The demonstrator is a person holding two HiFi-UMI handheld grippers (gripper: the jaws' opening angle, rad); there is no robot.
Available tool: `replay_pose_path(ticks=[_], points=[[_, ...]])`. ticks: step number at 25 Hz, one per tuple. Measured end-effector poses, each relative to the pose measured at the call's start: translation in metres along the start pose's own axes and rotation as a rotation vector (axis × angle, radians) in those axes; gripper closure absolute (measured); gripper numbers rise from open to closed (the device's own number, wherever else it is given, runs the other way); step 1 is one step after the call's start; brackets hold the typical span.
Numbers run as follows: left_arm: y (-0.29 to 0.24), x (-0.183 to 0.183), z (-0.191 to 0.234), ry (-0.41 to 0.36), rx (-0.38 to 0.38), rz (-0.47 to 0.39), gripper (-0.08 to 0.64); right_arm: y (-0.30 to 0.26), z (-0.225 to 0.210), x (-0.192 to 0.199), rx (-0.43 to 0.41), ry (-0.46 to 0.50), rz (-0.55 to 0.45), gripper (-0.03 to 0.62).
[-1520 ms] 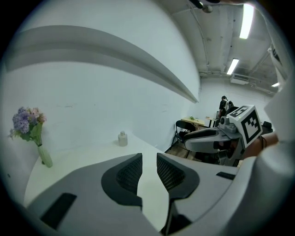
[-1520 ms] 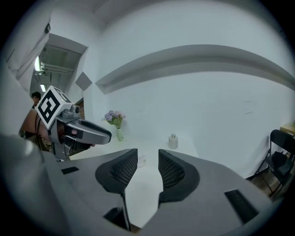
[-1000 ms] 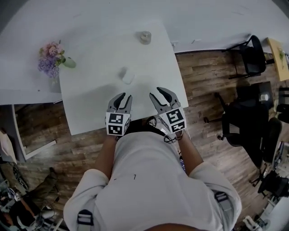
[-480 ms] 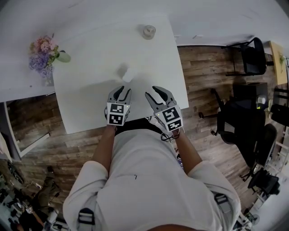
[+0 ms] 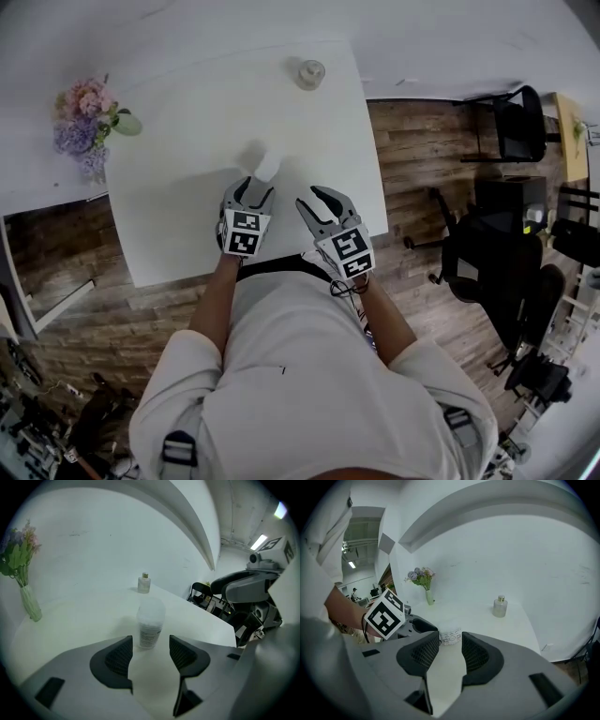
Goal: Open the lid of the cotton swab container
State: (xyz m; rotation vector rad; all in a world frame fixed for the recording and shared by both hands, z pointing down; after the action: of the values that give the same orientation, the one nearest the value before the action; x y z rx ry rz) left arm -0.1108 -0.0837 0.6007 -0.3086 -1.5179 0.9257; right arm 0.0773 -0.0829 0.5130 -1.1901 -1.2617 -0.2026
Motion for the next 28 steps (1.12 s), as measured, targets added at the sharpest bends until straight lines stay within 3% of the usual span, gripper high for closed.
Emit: replay_pose_path(ticks=[21,28], points=[[-0.048,-0.009,0.000,-0.070,-0.045,-0.031,0.318,0.025,-0.019,0.013,0.082,-0.052,0.023,0.442],[-0.046,-0.011,0.003,-0.125,0.024,-0.024,0.341,0.022,-0.020,0.010,0.063,-0.064,0.012,0.442]])
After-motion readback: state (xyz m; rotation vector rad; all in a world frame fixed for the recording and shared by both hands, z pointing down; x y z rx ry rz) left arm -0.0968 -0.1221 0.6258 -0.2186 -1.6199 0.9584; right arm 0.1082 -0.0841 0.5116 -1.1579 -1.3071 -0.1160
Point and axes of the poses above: the fingertips, and each gripper's own axes: y backward along the fingers, z to its left, x out of its underside, the point moved 10 cm from there along y, backward along the fingers, and after that the axes turned 3 degrees about -x, right-handed, at the moved point
